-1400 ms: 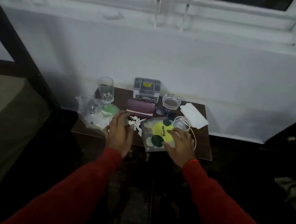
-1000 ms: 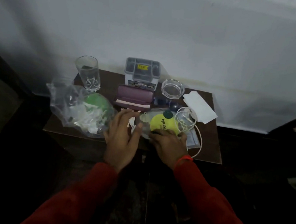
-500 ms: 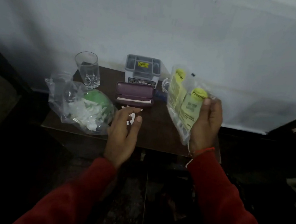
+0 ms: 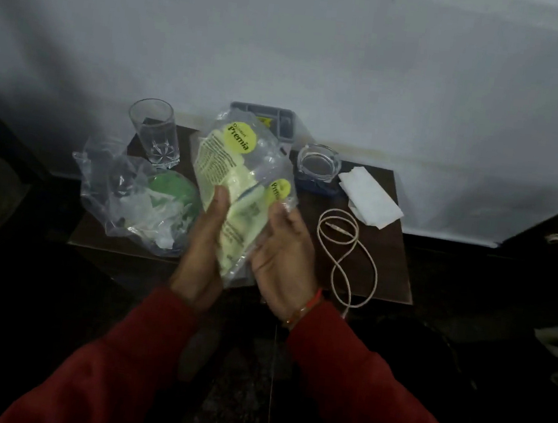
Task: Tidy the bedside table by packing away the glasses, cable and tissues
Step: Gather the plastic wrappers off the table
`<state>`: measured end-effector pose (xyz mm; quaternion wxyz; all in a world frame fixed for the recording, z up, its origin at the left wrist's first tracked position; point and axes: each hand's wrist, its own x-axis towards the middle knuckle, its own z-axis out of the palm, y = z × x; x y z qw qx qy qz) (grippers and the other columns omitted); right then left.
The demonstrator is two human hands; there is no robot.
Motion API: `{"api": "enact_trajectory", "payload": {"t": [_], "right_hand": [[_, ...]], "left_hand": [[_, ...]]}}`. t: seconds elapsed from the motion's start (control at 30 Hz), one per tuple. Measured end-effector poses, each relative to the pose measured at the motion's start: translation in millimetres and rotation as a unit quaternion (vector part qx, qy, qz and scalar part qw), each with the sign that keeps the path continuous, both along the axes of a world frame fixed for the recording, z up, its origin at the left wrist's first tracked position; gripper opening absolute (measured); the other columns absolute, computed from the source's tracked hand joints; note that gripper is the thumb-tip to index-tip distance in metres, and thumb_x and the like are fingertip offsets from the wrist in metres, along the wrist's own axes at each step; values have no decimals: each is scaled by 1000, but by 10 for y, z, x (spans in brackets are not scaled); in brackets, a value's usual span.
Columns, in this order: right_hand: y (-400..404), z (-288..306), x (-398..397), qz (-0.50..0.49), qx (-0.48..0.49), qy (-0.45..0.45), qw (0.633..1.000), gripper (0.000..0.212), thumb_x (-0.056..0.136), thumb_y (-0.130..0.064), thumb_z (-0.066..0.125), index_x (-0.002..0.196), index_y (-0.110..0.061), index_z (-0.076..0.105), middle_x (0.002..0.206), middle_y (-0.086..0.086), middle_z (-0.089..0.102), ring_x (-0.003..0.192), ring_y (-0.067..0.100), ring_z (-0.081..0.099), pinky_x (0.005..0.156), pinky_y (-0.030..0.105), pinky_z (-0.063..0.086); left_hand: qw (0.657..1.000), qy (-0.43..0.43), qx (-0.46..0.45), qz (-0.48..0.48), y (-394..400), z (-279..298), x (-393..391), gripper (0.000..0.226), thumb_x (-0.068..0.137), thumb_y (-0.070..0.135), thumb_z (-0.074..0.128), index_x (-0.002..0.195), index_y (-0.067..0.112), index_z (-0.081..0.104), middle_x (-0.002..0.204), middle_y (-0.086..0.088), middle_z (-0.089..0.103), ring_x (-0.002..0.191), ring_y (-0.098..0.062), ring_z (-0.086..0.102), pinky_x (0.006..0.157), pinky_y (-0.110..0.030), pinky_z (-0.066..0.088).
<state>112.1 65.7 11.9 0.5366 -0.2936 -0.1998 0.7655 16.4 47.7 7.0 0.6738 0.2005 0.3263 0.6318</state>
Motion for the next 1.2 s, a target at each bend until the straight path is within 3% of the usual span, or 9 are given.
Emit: {"api": "enact_trajectory", "payload": {"t": [0.17,0.3,0.4,0.57,0.73,0.87,0.97,1.07,1.2], "right_hand": [[11,-186,-84,30,107,-211,971,21,99,-7,55,119,-3,62,89,-3,73,82,8,69,73,26,59],[146,-269,-91,63,223,-403,885,17,97,-20,62,107,-11,72,91,-2,75,81,7,67,76,34,54],[330,-362,-45,-21,224,-477,850,12,96,-27,62,91,-22,72,73,-9,67,67,6,60,68,39,53],[545,-561,-53,-73,295,-606,735,17,90,-4,64,105,-6,71,100,11,69,92,24,67,89,45,53],[596,-792,-215,93,371,-720,579,47,93,-34,63,138,-20,56,138,7,53,120,34,50,105,44,40],[595,-961,-303,176,383,-784,456,50,98,-28,55,146,-30,45,155,3,34,126,39,37,104,47,39],[637,-975,-262,150,415,-756,483,33,94,-4,53,123,-13,66,135,13,53,111,39,50,99,42,39],[697,-850,-120,119,423,-715,543,25,86,11,56,100,0,74,108,20,66,99,37,63,95,37,46],[751,-385,-31,7,261,-550,793,18,84,6,68,92,-9,76,82,10,74,71,22,66,66,34,52]], "left_hand": [[998,54,-20,8,-6,30,-235,48,97,38,57,132,6,63,135,-23,62,125,-35,61,103,-45,51],[985,99,-90,109,11,48,-356,25,97,11,56,118,0,64,100,-23,68,85,-30,71,75,-40,58],[977,48,-94,184,47,117,-610,33,100,8,48,131,2,54,108,-19,67,105,-40,64,103,-59,44],[950,45,-99,292,43,127,-878,32,97,8,55,130,7,59,120,-24,66,114,-43,64,91,-57,56],[949,57,-127,284,35,64,-873,37,96,9,54,132,4,59,113,-24,71,99,-36,72,87,-59,57],[951,69,-128,273,51,16,-869,36,95,10,55,131,2,60,127,-33,63,115,-48,64,94,-73,46],[961,56,-131,237,49,-22,-893,26,94,11,54,118,5,64,120,-32,63,108,-48,64,96,-75,43],[971,55,-137,189,44,-18,-878,26,96,18,53,117,7,63,112,-26,61,95,-38,64,93,-57,54],[969,85,-123,196,87,-43,-784,35,99,16,54,131,3,59,109,-19,68,97,-36,66,98,-56,49]]}}
